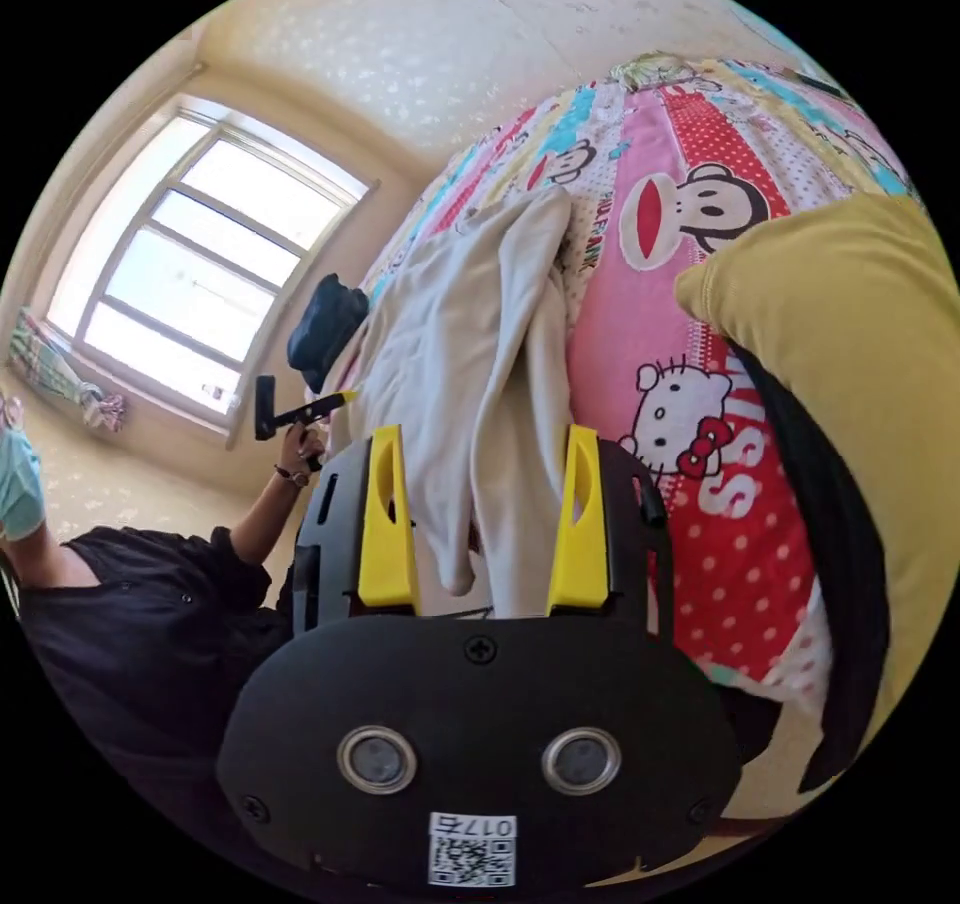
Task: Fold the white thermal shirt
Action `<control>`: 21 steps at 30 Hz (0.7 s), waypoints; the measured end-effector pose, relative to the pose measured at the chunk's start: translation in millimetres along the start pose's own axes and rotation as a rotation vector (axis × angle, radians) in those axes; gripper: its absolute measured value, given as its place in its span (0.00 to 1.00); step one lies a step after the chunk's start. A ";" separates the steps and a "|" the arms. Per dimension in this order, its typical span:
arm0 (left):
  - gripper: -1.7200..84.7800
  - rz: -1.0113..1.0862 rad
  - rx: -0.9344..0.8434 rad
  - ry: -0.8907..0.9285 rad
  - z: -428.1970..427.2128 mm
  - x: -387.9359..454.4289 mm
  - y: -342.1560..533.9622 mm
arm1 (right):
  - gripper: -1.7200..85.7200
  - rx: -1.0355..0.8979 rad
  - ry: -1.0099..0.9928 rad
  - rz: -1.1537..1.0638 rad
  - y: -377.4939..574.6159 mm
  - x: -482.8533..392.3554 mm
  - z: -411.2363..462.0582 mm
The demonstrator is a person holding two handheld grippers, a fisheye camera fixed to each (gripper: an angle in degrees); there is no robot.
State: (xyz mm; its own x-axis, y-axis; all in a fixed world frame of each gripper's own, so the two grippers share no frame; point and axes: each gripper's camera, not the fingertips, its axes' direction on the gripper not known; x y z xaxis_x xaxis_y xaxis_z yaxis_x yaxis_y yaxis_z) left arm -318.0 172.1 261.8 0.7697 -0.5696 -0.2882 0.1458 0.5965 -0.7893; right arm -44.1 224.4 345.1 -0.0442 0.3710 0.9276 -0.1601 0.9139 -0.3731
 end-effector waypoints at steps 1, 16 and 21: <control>0.15 0.024 -0.011 -0.054 0.2 4.8 2.6 | 0.25 -0.003 0.045 0.000 10.7 -3.9 -6.9; 0.07 -0.180 0.074 0.137 -47.1 -105.8 23.8 | 0.06 -0.106 0.357 0.129 -42.2 49.1 -97.0; 0.08 -0.266 0.148 0.268 -80.5 -167.1 47.7 | 0.06 0.425 0.202 0.338 -19.1 99.2 -268.7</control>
State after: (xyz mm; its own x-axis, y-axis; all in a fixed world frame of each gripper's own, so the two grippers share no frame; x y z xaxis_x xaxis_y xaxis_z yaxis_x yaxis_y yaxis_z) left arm -489.7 250.2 228.7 0.5066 -0.8307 -0.2309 0.4211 0.4721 -0.7745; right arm 219.5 288.0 439.2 0.0209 0.6930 0.7206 -0.5534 0.6083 -0.5690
